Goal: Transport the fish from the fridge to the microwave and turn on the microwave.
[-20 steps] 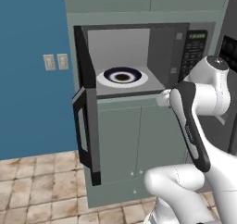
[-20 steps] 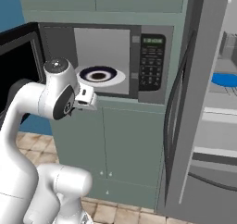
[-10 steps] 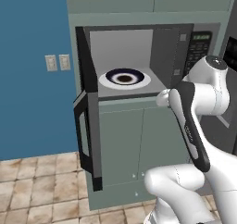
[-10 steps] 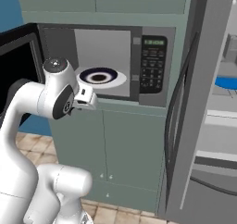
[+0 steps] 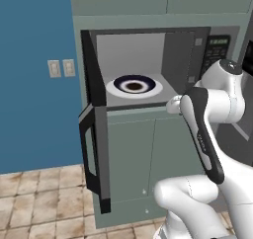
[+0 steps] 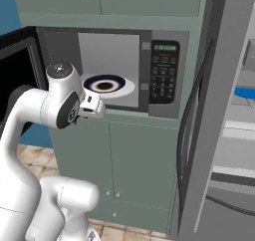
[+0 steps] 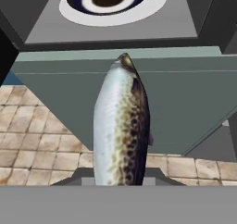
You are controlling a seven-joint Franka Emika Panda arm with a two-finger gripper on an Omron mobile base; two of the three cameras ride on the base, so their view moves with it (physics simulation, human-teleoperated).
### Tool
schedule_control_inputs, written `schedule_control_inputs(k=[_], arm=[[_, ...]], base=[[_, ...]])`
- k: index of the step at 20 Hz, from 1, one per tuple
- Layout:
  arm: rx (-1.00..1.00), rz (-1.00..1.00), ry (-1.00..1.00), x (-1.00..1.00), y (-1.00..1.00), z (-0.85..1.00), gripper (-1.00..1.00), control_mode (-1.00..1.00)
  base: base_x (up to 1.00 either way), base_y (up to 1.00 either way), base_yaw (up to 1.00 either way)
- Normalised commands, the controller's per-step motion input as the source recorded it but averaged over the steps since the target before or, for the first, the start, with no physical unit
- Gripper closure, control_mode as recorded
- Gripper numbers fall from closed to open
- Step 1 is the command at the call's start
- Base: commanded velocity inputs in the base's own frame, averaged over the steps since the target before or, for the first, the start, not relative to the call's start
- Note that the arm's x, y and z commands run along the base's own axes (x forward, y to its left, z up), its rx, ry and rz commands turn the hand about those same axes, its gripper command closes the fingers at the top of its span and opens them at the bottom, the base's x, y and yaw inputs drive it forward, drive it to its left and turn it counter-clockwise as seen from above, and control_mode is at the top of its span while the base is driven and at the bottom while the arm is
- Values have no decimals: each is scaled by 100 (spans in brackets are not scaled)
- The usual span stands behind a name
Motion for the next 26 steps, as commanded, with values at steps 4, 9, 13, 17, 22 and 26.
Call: schedule_control_inputs(k=[4,9,13,17,22,26], arm=[[0,0,0,0,0,0,100,100],[0,0,0,0,0,0,100,100],[0,0,0,0,0,0,100,100],[0,0,0,0,0,0,100,100],[0,0,0,0,0,0,100,100],[0,0,0,0,0,0,100,100]], base=[[21,0,0],[0,0,0],[0,0,0],[0,0,0],[0,-1,0],[0,-1,3]])
